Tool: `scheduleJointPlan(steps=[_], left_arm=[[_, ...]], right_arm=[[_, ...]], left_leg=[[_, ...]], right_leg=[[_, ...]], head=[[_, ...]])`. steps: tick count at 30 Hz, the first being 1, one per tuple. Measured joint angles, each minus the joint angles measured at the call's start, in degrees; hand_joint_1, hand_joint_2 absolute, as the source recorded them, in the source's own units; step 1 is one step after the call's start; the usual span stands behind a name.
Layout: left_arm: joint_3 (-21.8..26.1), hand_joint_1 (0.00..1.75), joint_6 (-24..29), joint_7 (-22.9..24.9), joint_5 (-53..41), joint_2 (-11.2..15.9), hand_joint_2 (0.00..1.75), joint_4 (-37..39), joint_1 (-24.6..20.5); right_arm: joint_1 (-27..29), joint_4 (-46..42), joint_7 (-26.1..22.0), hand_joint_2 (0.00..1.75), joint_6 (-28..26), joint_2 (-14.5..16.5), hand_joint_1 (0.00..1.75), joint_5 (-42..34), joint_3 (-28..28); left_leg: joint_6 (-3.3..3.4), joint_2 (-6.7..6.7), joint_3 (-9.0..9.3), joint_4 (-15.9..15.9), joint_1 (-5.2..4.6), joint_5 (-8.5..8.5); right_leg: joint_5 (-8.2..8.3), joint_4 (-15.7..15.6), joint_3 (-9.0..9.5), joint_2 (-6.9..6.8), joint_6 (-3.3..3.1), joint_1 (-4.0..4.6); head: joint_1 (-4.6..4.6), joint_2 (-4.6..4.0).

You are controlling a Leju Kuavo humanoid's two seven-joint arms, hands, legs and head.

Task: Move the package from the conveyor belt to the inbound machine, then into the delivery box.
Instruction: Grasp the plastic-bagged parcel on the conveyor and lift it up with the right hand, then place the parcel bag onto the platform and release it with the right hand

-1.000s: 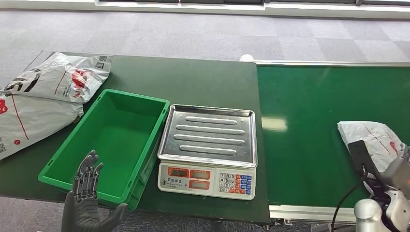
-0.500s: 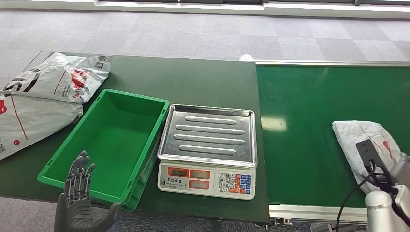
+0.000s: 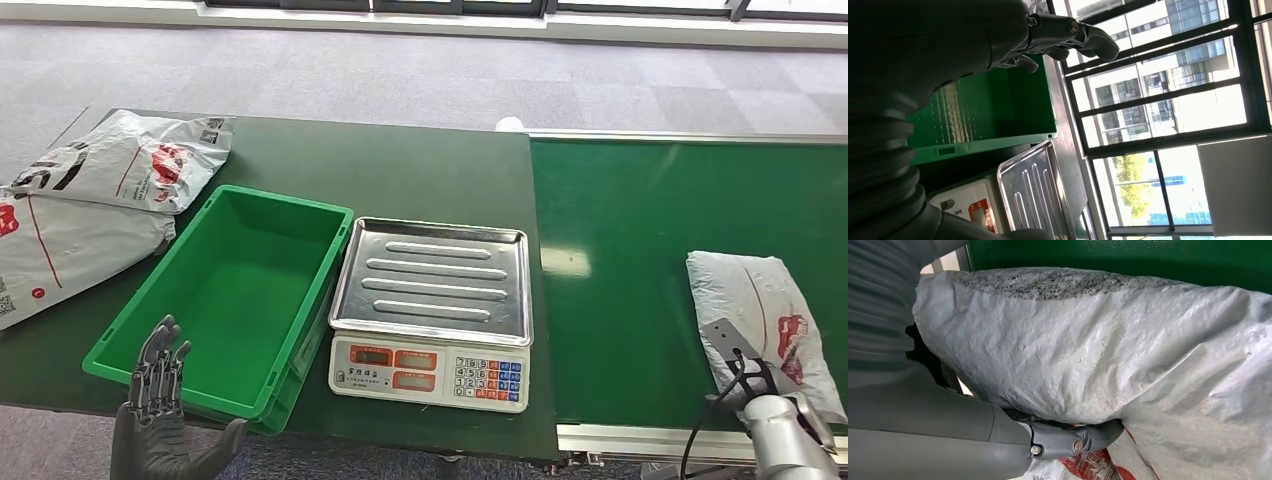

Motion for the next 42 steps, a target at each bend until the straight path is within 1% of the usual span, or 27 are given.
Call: scheduleJointPlan(steps=[3, 6, 9, 11, 13, 16, 21, 25, 26, 28, 32, 35, 37, 39, 42], left_arm=[[0.0, 0.0, 0.0, 0.0, 0.0, 0.1, 1.75, 0.0, 0.0], [0.0, 0.0, -0.3, 0.1, 0.0, 0.1, 1.75, 0.0, 0.0], [0.0, 0.0, -1.2, 0.3, -0.1, 0.0, 1.75, 0.0, 0.0], [0.0, 0.0, -2.2, 0.3, -0.2, -0.1, 1.75, 0.0, 0.0], [0.1, 0.0, -3.0, 0.3, -0.4, -0.3, 1.75, 0.0, -0.1], [0.1, 0.0, -3.6, 0.2, -0.6, -0.5, 1.75, 0.2, -0.4], [0.0, 0.0, -2.8, -0.3, -0.6, -0.6, 1.75, 0.8, -1.1], [-0.2, 0.0, -1.5, -0.7, -0.1, -0.5, 1.75, 1.3, -1.6], [-0.3, 0.0, -1.2, -0.8, 0.0, -0.5, 1.75, 1.5, -1.8], [-0.8, 0.0, -0.3, -1.0, 0.4, -0.4, 1.75, 1.8, -2.2], [-2.6, 0.0, 2.6, -1.7, 1.1, 0.4, 1.75, 2.6, -3.3], [-4.3, 0.0, 4.6, -2.1, 1.5, 1.3, 1.75, 3.4, -4.1], [-5.3, 0.0, 5.6, -2.2, 1.6, 1.8, 1.75, 3.8, -4.3], [-6.4, 0.0, 6.5, -2.4, 1.7, 2.3, 1.75, 4.2, -4.5], [-8.2, 0.0, 7.8, -2.2, 1.8, 3.3, 1.75, 4.8, -5.3]], right_arm=[[0.0, 0.4, -2.4, 1.75, -3.3, 0.0, 1.75, -1.7, 0.0], [0.2, 0.5, -7.3, 1.75, -8.1, 0.2, 1.75, -5.2, -0.1], [0.7, -0.4, -12.2, 1.75, -10.6, 0.7, 1.75, -10.1, -0.4], [1.5, -2.4, -15.2, 1.75, -11.4, 1.3, 1.75, -14.8, -0.7], [2.9, -6.1, -16.7, 1.75, -11.6, 2.1, 1.75, -19.7, -0.9], [5.1, -12.7, -17.1, 1.75, -11.6, 3.1, 1.75, -25.6, -0.8], [7.8, -23.2, -19.7, 1.75, -13.4, 4.2, 1.75, -33.9, 1.5], [9.4, -34.1, -25.8, 1.75, -16.3, 6.4, 1.75, -43.6, 6.1], [9.6, -36.9, -27.3, 1.75, -17.2, 7.2, 1.75, -45.1, 7.6], [9.8, -42.6, -28.7, 1.75, -19.7, 8.7, 1.75, -47.1, 11.3], [7.7, -51.6, -27.7, 1.75, -24.3, 10.8, 1.75, -49.1, 22.7], [4.5, -54.3, -26.0, 1.75, -25.2, 12.0, 1.75, -49.4, 31.5], [2.3, -54.7, -24.5, 1.75, -24.5, 13.0, 1.75, -49.4, 36.0], [-0.3, -54.2, -21.5, 1.75, -23.3, 14.5, 1.75, -49.0, 39.7], [-4.8, -51.1, -14.9, 1.75, -21.9, 17.5, 1.75, -48.8, 44.3]], left_leg=[[0.07, -0.04, -0.04, 0.0, -0.04, 0.05], [0.1, -0.05, -0.15, 0.0, -0.13, 0.08], [0.09, -0.02, -0.2, 0.0, -0.14, 0.09], [0.09, -0.04, -0.24, 0.0, -0.14, 0.09], [0.08, -0.07, -0.32, 0.0, -0.14, 0.1], [0.06, -0.12, -0.45, 0.0, -0.14, 0.11], [0.04, -0.14, -0.61, 0.0, -0.14, 0.12], [-0.03, -0.08, -0.71, 0.0, -0.15, 0.16], [-0.05, -0.05, -0.73, 0.0, -0.15, 0.17], [-0.11, -0.04, -0.78, 0.0, -0.15, 0.21], [-0.27, 0.03, -0.87, 0.0, -0.14, 0.31], [-0.34, 0.08, -0.9, 0.0, -0.12, 0.41], [-0.34, 0.04, -0.94, 0.0, -0.11, 0.47], [-0.39, 0.05, -0.97, 0.0, -0.1, 0.51], [-0.44, 0.06, -0.98, 0.0, -0.09, 0.57]], right_leg=[[0.09, 0.0, 0.04, -0.03, 0.11, -0.04], [0.21, 0.0, -0.03, -0.02, 0.18, -0.13], [0.26, 0.0, -0.11, 0.04, 0.2, -0.14], [0.25, 0.0, -0.17, 0.03, 0.2, -0.14], [0.23, 0.0, -0.24, 0.0, 0.18, -0.14], [0.2, 0.1, -0.35, -0.07, 0.14, -0.14], [0.18, 0.1, -0.48, -0.05, 0.11, -0.14], [0.18, 0.2, -0.68, 0.03, 0.1, -0.15], [0.18, 0.2, -0.72, 0.05, 0.09, -0.15], [0.18, 0.3, -0.79, 0.06, 0.07, -0.15], [0.25, 0.5, -1.03, 0.16, -0.07, -0.14], [0.3, 0.5, -1.14, 0.18, -0.15, -0.11], [0.31, 0.5, -1.15, 0.12, -0.17, -0.1], [0.35, 0.5, -1.18, 0.14, -0.22, -0.08], [0.39, 0.5, -1.25, 0.17, -0.28, -0.07]], head=[[0.0, 0.0], [0.0, 0.0], [0.0, 0.0], [0.0, 0.0], [0.0, 0.0], [0.0, 0.0], [0.01, 0.0], [0.0, 0.0], [0.0, 0.0], [0.01, 0.0], [0.0, 0.0], [0.0, 0.0], [0.0, 0.0], [0.0, 0.0], [0.0, 0.0]])
